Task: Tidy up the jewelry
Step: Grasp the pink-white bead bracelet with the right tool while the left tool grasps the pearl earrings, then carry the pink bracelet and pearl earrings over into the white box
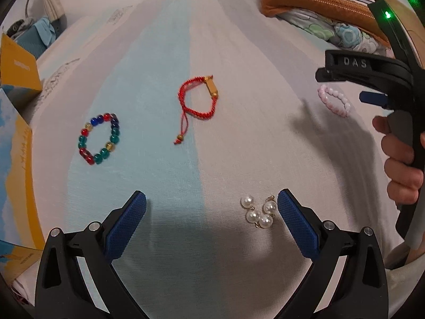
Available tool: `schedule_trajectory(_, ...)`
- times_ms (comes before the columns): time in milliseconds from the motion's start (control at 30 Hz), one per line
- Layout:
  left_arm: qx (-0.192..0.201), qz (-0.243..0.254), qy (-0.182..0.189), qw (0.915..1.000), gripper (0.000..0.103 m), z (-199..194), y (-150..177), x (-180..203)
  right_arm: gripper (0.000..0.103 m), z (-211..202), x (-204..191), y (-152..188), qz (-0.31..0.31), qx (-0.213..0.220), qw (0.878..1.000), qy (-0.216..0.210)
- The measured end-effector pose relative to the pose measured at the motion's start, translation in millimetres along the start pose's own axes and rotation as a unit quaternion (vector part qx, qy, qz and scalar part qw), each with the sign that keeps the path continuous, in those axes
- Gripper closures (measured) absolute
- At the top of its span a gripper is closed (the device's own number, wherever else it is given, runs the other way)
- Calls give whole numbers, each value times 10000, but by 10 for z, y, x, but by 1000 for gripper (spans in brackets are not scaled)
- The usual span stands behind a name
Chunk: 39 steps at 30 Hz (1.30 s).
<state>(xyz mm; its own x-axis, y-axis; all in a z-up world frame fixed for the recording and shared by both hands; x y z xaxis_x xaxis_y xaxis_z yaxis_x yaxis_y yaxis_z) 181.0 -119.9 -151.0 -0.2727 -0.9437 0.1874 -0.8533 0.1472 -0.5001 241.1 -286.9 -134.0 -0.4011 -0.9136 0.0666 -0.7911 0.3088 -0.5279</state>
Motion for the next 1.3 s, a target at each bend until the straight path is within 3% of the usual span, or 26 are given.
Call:
schedule_trajectory(367,-147,176,-26,9997,9,182,42,54,33,372,63,45,-33,-423,9990,157)
schedule_trajectory(667,-176,157,-107,9997,47,172,35,9,63,456,145,84,-100,-591,9978,284)
schedule_trajectory(833,-230,262,-95,9993,80,135,51,4,85,459,127,101,-173,-612,9976,289)
schedule_trajectory(900,-226,252,-36,9994,81,103,64,-16,94,453,133,100,-173,-627,9974,311)
schedule_trajectory(1300,-71,65,158,9998,81,-157,8,-187,93,263,147,119,-3,-450,9987,219)
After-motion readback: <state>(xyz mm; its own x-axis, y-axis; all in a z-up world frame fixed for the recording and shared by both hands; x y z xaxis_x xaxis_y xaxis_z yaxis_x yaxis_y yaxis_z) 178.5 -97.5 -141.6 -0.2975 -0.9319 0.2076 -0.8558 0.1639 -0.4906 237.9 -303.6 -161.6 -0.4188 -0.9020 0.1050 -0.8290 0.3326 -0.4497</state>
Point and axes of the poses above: each gripper's, at about its wrist camera, not at the fingertips, and z roughly the way its jaws point, x to its right, y to its underside, the point moved 10 cm from there along z, roughly the way its jaws point, and after that the axes turned 10 degrees about y, right-handed, at the moved point
